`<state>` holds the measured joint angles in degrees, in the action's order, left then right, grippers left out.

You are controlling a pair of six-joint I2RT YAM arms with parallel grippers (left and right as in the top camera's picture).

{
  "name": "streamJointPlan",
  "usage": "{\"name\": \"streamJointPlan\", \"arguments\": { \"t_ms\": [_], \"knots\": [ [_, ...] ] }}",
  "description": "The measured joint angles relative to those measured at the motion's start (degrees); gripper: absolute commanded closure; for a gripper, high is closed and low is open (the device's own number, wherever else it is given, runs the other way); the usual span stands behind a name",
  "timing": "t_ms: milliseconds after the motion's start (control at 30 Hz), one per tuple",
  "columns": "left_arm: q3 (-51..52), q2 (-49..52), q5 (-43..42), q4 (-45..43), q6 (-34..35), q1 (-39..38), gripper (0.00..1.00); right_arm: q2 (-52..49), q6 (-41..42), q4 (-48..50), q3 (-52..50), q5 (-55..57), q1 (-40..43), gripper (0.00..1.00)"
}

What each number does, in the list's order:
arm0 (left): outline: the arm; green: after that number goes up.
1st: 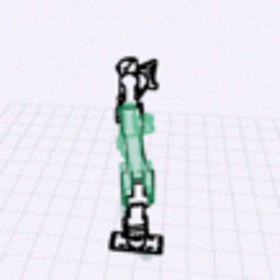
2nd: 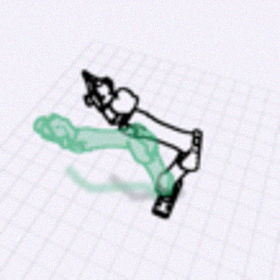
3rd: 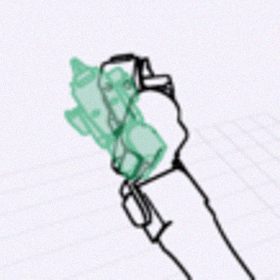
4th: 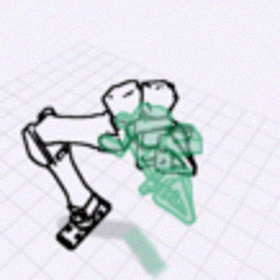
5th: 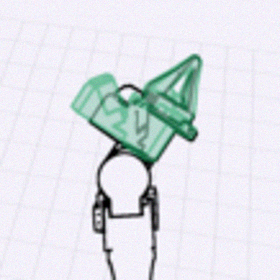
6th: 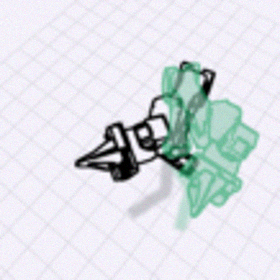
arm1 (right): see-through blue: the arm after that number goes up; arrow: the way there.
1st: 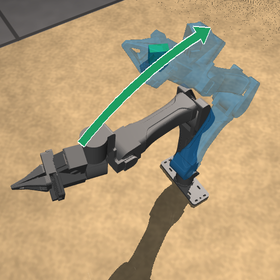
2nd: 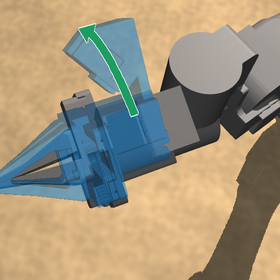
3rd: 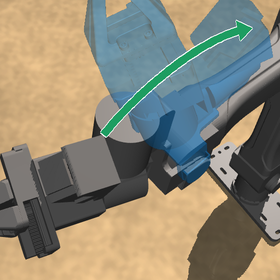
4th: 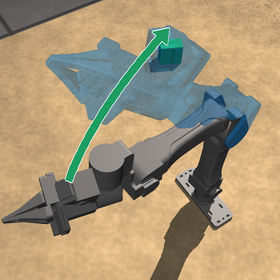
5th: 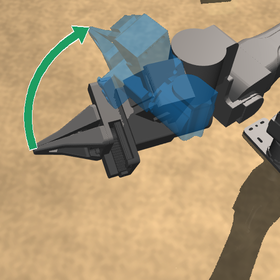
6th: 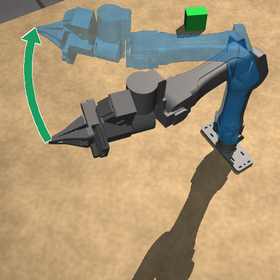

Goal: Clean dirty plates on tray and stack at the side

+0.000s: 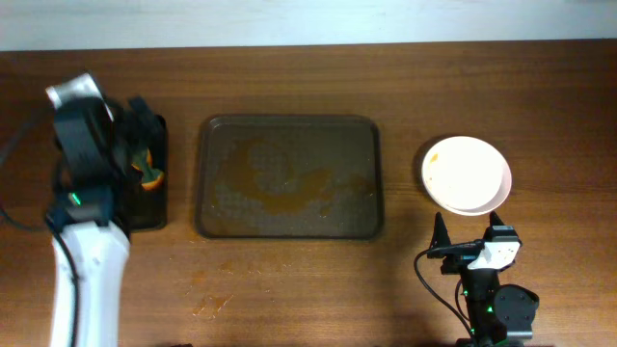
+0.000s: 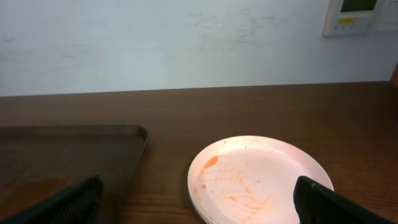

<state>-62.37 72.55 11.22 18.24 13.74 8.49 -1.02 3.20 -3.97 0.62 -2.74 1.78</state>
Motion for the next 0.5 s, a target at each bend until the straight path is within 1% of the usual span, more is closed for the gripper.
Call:
{"name": "streamJointPlan", "arguments": {
  "t_ms": [33,67,100,133,167,233,300,433,467,500],
  "knots": [
    [5.1,-1.9,0.0,-4.8,-0.2,0.0,0.01,0.0,0.0,0.0,0.0,0.0,0.0,0.02],
    [15.3,-5.7,0.0,-12.1,-0.7,0.0,0.01,0.0,0.0,0.0,0.0,0.0,0.0,0.02],
    [20.5,-7.6,-0.1,-18.2,-0.9,0.0,0.01,0.1,0.0,0.0,0.0,0.0,0.0,0.02],
    [24.6,-9.6,-0.3,-21.4,-1.6,0.0,0.01,0.0,0.0,0.0,0.0,0.0,0.0,0.02],
    [32.1,-14.0,-0.8,-25.7,-3.6,0.0,0.01,0.1,0.0,0.0,0.0,0.0,0.0,0.02],
    [40.9,-20.0,-3.7,-31.6,-9.0,0.0,0.01,0.1,0.0,0.0,0.0,0.0,0.0,0.01],
    [47.7,-25.9,-6.1,-34.4,-13.2,0.0,0.01,0.1,0.0,0.0,0.0,0.0,0.0,0.02],
    [57.9,-37.2,-7.4,-40.0,-17.0,-0.3,0.01,0.1,0.0,0.0,0.0,-0.2,0.0,0.02],
    [61.4,-42.7,-7.8,-37.9,-19.5,-2.1,0.01,0.1,0.0,0.0,0.0,-0.2,0.0,0.02],
    [61.5,-43.6,-7.8,-36.8,-20.9,-2.6,0.01,0.1,0.0,0.0,0.0,-0.2,0.0,0.02]
  ]
}}
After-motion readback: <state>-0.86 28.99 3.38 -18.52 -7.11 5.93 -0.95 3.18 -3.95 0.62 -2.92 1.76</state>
